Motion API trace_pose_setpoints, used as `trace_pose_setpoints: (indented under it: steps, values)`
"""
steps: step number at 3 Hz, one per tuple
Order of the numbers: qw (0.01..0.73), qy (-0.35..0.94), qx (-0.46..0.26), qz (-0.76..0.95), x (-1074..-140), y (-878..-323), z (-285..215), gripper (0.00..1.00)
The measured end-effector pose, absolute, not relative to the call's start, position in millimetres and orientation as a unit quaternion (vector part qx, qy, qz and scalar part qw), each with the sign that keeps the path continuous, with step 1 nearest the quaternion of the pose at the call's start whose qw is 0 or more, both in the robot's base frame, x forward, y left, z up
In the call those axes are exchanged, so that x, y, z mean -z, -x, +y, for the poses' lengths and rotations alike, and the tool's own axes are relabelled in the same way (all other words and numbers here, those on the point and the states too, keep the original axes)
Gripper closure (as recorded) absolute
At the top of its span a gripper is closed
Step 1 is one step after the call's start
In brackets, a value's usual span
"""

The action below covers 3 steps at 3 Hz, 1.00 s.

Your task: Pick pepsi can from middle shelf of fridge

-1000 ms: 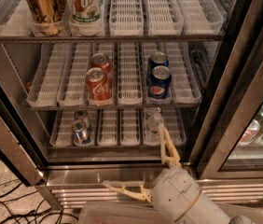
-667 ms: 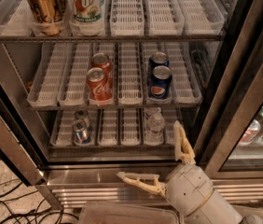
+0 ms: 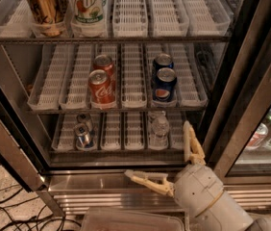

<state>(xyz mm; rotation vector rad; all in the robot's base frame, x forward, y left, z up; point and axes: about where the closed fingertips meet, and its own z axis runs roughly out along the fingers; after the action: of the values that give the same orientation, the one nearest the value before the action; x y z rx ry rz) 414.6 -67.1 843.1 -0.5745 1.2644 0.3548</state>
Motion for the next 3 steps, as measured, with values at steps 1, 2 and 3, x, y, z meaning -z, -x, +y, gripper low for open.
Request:
trace_pose_setpoints:
  steps: [1, 2, 3]
  values:
    - [0.752, 0.238, -0.142, 0.599, -852, -437, -91, 0.0]
    - [0.745, 0.217, -0.13, 0.618, -852, -467, -113, 0.0]
    - [0.747, 0.223, -0.126, 0.614, -849, -462, -110, 0.0]
